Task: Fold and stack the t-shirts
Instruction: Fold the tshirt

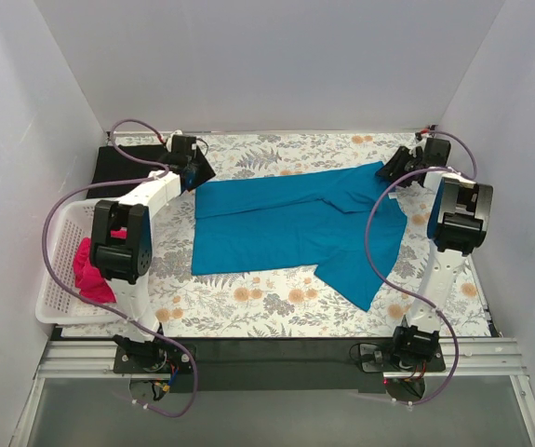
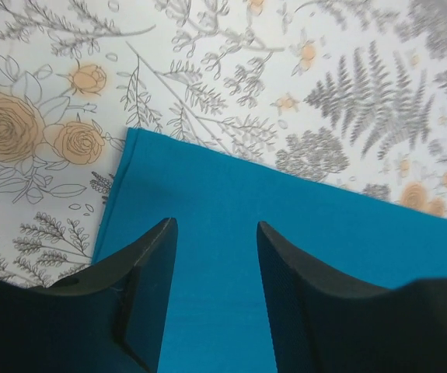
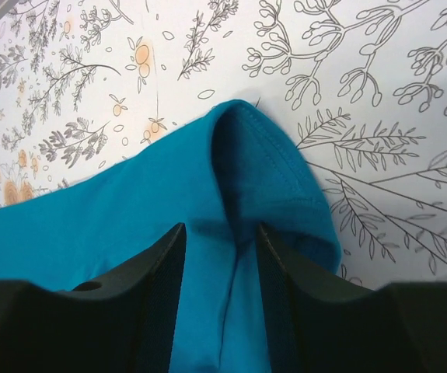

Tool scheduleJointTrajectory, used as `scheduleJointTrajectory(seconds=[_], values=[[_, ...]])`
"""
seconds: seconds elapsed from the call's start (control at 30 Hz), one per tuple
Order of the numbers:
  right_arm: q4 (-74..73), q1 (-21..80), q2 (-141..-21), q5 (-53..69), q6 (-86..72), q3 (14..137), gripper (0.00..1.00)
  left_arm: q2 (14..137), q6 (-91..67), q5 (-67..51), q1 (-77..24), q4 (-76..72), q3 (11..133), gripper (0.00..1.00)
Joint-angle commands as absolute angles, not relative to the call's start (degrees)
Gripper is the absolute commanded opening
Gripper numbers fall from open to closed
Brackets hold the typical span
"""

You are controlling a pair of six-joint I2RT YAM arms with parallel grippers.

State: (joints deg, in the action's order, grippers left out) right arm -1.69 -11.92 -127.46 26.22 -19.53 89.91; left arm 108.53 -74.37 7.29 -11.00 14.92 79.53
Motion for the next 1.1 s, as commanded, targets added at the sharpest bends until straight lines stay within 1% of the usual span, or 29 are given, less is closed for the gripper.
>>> scheduleJointTrajectory(seconds=[0.0, 0.17, 0.27, 0.3, 0.33, 0.37, 0.4, 0.47, 0.5, 0.57, 0.6, 0.67, 0.7, 0.87, 1.0, 1.03, 1.07], values=[[7.4, -12.7, -129.3, 31.5, -24.2, 92.7, 0.48, 112.0, -72.2, 4.8, -10.9, 14.2, 81.1, 0.43], [9.5, -13.1, -132.9, 33.4, -25.7, 94.0, 0.5, 117.0, -71.7, 4.0, -10.9, 13.8, 82.0, 0.41], [10.0, -13.6, -133.8, 34.3, -26.9, 93.3, 0.48, 119.3, -71.9, 3.7, -11.0, 14.1, 81.7, 0.38], [10.3, -13.7, -133.8, 34.3, -27.0, 92.9, 0.4, 119.8, -72.3, 3.9, -11.0, 14.3, 81.0, 0.38], [10.6, -13.9, -133.8, 34.4, -27.3, 92.5, 0.37, 119.9, -72.6, 4.1, -11.0, 14.5, 80.8, 0.37], [10.7, -14.2, -133.7, 34.5, -27.4, 91.5, 0.31, 120.0, -72.8, 5.0, -10.9, 14.7, 80.4, 0.37], [10.8, -14.5, -133.5, 34.6, -27.9, 91.1, 0.2, 120.1, -72.9, 5.6, -11.0, 15.5, 80.2, 0.36], [10.8, -15.0, -132.7, 34.1, -28.6, 87.9, 0.14, 120.5, -74.2, 7.4, -10.8, 17.5, 79.8, 0.35], [10.8, -15.7, -131.1, 33.0, -29.2, 86.5, 0.13, 120.6, -74.6, 7.7, -10.7, 19.7, 79.8, 0.34], [10.7, -17.1, -129.2, 31.5, -30.1, 82.9, 0.13, 119.7, -76.0, 8.0, -10.6, 21.3, 78.3, 0.34], [10.7, -17.6, -126.9, 30.9, -30.5, 78.8, 0.13, 119.1, -76.3, 8.2, -10.5, 21.6, 77.4, 0.34], [10.3, -18.6, -124.2, 29.5, -30.9, 74.6, 0.13, 116.5, -76.9, 8.4, -10.6, 21.6, 73.8, 0.33], [10.0, -18.9, -121.1, 29.0, -30.6, 70.0, 0.13, 115.3, -77.1, 8.5, -10.6, 21.6, 72.3, 0.33], [9.1, -19.2, -112.7, 27.0, -26.7, 60.4, 0.14, 108.3, -76.8, 8.2, -10.6, 21.7, 65.5, 0.34], [7.4, -19.2, -105.4, 25.8, -24.9, 57.2, 0.15, 101.5, -73.9, 9.1, -10.6, 20.7, 64.2, 0.4], [6.5, -19.1, -104.3, 25.6, -24.4, 57.0, 0.16, 100.8, -73.4, 9.3, -10.6, 20.3, 64.1, 0.45], [6.2, -19.0, -103.3, 25.5, -23.8, 57.1, 0.18, 100.3, -72.4, 9.2, -10.6, 19.6, 64.1, 0.48]])
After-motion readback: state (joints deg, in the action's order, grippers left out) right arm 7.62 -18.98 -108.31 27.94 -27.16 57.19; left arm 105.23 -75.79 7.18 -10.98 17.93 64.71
